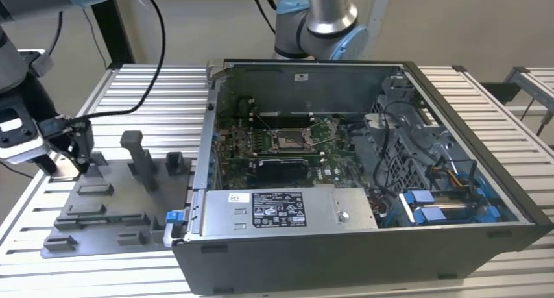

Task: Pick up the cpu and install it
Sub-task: 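Pick up the cpu and move it towards the insertion slot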

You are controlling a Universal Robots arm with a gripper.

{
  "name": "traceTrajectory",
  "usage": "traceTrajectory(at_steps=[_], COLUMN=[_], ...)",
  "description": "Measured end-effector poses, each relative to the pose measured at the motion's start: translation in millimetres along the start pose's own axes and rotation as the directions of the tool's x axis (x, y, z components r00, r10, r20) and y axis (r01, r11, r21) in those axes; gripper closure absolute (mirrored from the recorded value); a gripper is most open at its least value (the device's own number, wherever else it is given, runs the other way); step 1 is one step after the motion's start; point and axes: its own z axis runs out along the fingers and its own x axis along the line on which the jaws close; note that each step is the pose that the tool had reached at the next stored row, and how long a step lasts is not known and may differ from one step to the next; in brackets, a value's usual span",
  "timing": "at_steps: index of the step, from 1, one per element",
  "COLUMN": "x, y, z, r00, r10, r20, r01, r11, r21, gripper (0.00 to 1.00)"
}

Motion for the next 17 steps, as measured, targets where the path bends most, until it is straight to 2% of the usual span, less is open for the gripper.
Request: traceTrajectory(at_steps=[6,17], x=[-0.4,-1.3], y=[1.2,3.7], z=[-23.7,-73.4], r00=[1.0,1.0], r10=[0.0,0.0], r20=[-0.0002,-0.0001], r01=[0.0,0.0], r11=[1.0,1.0], r21=[0.0029,0.003], gripper=[1.0,1.0])
